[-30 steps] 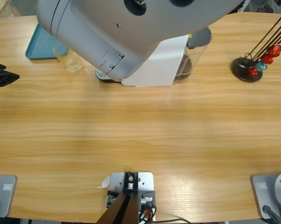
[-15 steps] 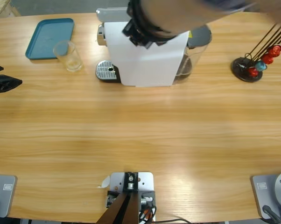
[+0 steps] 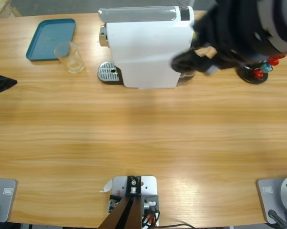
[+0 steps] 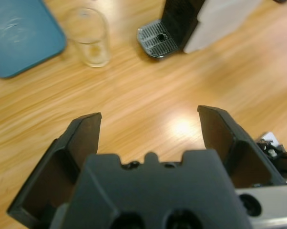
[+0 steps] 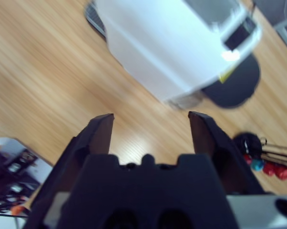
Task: Pour coffee
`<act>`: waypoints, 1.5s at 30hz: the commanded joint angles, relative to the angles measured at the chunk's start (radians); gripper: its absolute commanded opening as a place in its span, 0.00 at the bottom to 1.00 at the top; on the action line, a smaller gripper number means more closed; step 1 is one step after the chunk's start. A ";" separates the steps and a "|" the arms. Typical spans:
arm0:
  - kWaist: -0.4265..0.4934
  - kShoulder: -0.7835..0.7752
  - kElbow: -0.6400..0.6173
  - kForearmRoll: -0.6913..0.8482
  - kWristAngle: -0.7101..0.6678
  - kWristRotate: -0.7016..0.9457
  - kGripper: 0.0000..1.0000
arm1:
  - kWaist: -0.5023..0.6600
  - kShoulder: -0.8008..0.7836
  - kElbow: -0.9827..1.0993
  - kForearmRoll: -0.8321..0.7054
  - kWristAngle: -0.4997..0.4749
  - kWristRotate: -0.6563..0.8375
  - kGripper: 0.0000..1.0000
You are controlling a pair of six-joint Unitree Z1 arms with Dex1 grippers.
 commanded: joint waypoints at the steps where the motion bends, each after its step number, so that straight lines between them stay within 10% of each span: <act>1: 0.086 0.238 0.061 -0.248 -0.016 0.008 0.92 | -0.020 -0.179 0.344 -0.163 0.012 0.087 0.87; 45: 0.085 0.847 0.189 -1.024 0.219 0.100 0.95 | -0.055 -0.231 0.570 -0.294 0.108 0.084 0.95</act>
